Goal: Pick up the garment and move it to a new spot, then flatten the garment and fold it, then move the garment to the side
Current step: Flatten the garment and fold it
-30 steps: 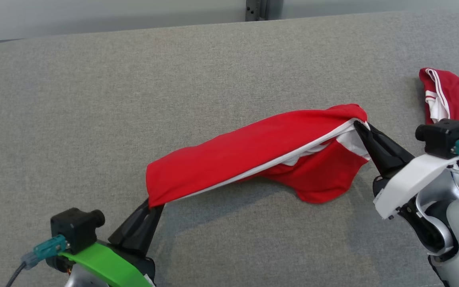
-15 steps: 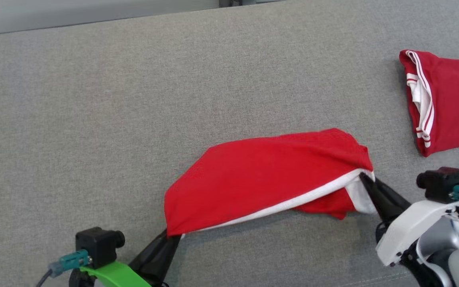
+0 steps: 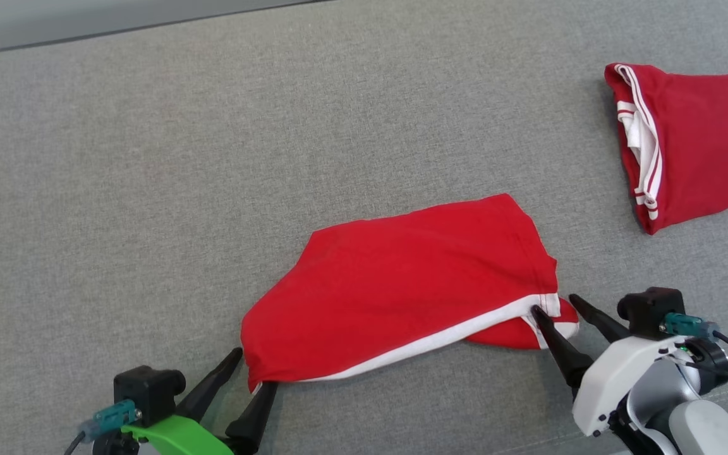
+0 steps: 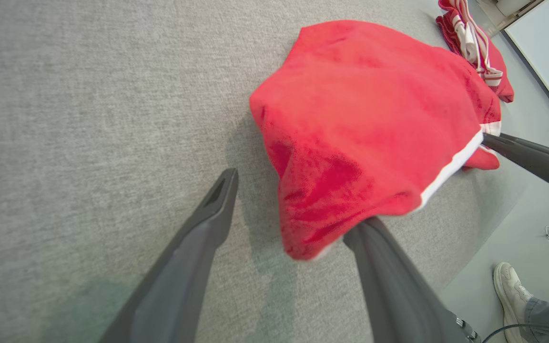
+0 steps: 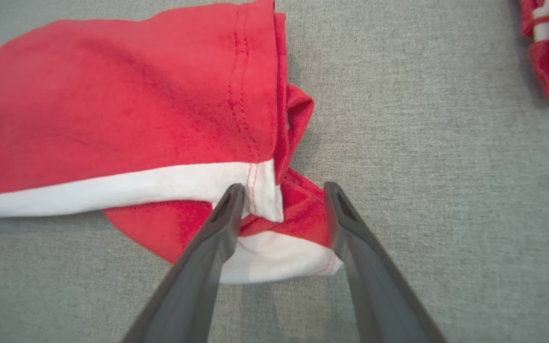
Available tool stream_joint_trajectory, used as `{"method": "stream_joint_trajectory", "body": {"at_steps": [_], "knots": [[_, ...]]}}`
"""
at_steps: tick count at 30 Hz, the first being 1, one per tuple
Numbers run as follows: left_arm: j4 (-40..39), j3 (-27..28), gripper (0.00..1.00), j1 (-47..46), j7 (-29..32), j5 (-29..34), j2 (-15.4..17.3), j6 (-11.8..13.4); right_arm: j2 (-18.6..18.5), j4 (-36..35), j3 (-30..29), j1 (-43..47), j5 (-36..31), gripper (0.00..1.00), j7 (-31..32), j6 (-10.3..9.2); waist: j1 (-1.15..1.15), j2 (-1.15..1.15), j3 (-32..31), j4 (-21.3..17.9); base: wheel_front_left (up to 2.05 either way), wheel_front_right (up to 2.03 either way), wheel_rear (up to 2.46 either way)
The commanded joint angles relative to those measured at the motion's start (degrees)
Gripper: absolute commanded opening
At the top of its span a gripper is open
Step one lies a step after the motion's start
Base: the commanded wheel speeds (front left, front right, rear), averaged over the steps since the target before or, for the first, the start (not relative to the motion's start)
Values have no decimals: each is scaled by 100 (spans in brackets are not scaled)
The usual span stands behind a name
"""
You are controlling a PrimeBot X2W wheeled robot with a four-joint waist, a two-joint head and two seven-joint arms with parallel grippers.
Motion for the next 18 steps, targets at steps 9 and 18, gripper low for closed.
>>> {"method": "stream_joint_trajectory", "body": {"at_steps": [9,18], "knots": [[-105,219,100,852,-1046,512,-26,423,-123,-1128,-595,1021,-670,100,-411,-1,0,0,-907,138,0,0,0],[465,338,100,1193,-2016,760,-359,717,222,-941,-816,1677,-1357,100,-1741,-1,0,0,-1451,302,0,0,0]]}}
